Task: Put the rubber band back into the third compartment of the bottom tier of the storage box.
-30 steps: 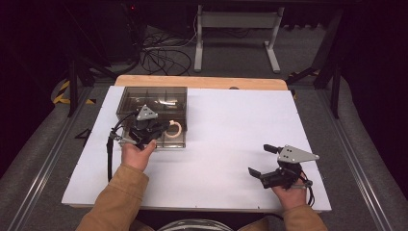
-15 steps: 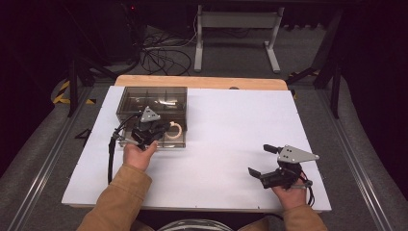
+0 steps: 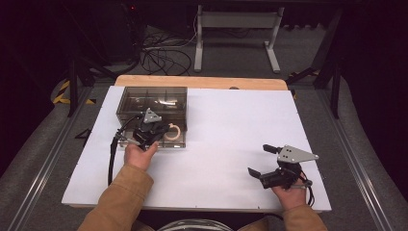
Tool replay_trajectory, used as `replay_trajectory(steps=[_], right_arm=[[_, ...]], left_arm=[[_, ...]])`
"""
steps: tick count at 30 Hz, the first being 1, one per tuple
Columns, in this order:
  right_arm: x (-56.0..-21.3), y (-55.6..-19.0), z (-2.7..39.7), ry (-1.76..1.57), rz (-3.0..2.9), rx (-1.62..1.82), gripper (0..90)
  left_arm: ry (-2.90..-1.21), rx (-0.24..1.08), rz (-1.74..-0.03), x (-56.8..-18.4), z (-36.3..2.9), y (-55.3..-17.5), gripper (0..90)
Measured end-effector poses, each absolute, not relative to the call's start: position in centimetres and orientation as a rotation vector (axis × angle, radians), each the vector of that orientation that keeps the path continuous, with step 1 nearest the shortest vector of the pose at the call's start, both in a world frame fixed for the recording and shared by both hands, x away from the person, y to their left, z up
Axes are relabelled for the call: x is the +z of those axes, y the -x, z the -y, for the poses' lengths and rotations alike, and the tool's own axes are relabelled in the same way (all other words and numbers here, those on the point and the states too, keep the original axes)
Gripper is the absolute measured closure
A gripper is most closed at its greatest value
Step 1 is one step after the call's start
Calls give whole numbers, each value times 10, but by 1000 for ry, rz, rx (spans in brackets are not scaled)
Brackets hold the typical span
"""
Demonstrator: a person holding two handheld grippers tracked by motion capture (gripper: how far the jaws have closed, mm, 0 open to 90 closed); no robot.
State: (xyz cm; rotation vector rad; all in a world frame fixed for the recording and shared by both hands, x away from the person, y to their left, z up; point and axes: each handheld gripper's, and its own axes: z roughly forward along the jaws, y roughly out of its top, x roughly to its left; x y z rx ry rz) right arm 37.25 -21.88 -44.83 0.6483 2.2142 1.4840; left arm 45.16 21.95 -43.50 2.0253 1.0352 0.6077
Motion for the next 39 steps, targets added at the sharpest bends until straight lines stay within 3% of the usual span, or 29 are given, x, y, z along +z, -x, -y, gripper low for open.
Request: replay_trajectory(steps=[39], right_arm=[[-449, -373, 219, -650, -2221, 1483, 5]], left_arm=[[-2120, 537, -1079, -454, -211, -461, 814]])
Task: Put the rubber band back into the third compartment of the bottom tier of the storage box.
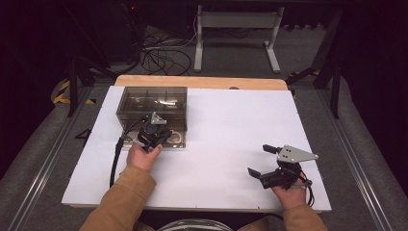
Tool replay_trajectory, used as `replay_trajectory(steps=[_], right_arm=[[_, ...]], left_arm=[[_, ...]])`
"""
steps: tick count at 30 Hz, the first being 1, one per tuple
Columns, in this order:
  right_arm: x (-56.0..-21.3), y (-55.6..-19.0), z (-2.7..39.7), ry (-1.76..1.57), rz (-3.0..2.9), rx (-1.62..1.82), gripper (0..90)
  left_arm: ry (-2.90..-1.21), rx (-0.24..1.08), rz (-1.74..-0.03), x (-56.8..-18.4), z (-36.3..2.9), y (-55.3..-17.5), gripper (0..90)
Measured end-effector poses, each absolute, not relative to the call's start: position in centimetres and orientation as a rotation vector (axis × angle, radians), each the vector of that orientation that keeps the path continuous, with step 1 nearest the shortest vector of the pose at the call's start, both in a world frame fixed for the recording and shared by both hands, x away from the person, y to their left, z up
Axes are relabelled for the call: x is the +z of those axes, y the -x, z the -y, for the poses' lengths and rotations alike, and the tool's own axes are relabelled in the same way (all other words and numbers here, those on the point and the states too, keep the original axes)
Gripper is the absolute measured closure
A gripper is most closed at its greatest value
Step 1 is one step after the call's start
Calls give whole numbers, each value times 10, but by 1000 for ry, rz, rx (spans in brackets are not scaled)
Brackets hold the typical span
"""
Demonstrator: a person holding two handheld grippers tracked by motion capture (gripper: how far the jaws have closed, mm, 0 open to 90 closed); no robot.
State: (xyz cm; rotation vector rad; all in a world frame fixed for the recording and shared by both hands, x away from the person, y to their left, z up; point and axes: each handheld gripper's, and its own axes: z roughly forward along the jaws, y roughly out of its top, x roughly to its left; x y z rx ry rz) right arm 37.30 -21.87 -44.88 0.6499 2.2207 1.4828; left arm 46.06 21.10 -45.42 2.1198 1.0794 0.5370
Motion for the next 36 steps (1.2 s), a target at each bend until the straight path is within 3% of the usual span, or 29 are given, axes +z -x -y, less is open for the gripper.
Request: replay_trajectory(steps=[5, 32, 36], right_arm=[[-449, -373, 219, -651, -2223, 1483, 5], [-449, -375, 217, -644, -2227, 1490, 5], [-450, -376, 216, -644, -2228, 1496, 5]], left_arm=[[-2122, 534, -1079, -454, -211, -461, 797], [-2051, 529, -1016, -429, -207, -444, 484], [-2041, 529, -1003, -425, -206, -440, 470]])
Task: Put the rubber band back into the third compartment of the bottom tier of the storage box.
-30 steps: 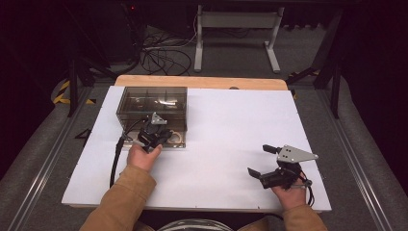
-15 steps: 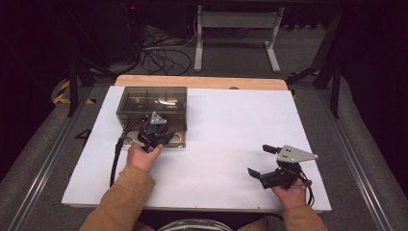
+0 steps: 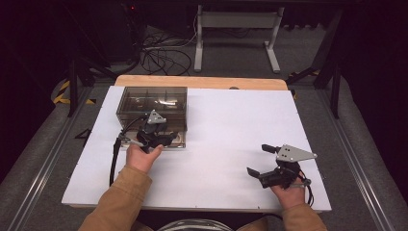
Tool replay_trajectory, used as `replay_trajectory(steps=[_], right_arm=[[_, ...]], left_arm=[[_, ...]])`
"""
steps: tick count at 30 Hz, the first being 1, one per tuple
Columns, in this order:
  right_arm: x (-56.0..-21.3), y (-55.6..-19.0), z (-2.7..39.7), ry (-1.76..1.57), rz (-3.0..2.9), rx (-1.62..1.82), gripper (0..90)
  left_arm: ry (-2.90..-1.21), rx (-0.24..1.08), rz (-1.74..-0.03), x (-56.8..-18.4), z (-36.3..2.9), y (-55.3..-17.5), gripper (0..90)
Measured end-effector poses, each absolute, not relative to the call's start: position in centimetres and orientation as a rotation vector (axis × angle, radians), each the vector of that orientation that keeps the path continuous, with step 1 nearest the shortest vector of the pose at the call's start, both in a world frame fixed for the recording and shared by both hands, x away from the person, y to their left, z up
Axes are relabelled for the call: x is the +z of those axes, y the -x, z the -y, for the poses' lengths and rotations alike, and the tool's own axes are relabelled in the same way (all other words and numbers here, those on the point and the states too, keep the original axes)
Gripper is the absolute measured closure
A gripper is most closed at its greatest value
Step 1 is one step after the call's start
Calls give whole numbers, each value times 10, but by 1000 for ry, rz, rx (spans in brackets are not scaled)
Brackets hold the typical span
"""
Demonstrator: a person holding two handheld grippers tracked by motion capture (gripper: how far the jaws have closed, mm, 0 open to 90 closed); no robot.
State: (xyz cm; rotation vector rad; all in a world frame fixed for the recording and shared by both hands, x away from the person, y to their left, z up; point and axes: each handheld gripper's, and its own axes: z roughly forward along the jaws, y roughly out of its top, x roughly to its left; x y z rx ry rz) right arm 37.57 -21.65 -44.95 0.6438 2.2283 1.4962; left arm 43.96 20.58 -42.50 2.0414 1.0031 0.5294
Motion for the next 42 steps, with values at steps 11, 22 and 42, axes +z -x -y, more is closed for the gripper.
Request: replay_trajectory(steps=[11, 22, 42], right_arm=[[-449, -375, 216, -641, -2226, 1501, 5], [-448, -375, 217, -637, -2225, 1512, 5], [-448, -374, 217, -626, -2223, 1522, 4]], left_arm=[[-2032, 548, -969, -416, -206, -433, 453], [-1984, 544, -887, -402, -208, -418, 351], [-1883, 565, -797, -390, -235, -381, 122]])
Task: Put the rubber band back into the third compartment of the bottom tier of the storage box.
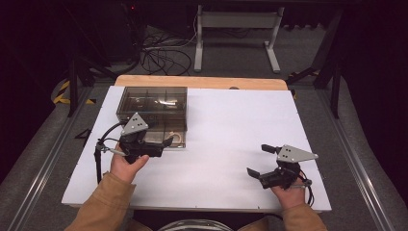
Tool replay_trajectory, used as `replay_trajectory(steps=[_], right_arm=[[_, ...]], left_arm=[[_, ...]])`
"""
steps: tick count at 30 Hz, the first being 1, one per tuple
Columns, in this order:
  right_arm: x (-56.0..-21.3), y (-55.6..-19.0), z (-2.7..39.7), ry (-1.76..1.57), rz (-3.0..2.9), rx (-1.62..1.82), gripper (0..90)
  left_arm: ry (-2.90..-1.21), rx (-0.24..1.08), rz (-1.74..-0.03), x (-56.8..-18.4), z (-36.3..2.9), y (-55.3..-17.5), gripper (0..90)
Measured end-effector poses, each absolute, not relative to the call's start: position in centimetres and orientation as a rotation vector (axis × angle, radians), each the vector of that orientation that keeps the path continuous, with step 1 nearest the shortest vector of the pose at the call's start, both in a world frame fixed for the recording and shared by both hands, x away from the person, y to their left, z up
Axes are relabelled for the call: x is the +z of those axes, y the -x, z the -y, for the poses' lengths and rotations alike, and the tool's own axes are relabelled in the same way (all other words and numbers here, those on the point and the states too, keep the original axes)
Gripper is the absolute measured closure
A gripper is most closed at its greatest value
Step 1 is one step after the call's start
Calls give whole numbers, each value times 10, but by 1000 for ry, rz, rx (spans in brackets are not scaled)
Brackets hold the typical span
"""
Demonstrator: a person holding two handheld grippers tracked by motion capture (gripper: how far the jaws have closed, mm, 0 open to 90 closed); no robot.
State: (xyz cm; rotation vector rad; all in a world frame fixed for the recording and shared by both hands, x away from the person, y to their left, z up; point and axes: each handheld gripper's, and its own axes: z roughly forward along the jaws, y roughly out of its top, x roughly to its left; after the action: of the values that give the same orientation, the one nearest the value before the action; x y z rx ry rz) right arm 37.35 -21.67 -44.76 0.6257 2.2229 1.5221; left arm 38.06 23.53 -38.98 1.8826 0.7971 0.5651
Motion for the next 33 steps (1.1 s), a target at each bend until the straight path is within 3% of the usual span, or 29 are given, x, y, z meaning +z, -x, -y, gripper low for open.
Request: replay_trajectory(steps=[17, 33], right_arm=[[-447, -373, 216, -615, -2228, 1523, 1], [-447, -372, 216, -609, -2232, 1526, 1]], left_arm=[[-1853, 655, -808, -407, -276, -355, 75], [-1816, 626, -889, -439, -308, -342, 65]])
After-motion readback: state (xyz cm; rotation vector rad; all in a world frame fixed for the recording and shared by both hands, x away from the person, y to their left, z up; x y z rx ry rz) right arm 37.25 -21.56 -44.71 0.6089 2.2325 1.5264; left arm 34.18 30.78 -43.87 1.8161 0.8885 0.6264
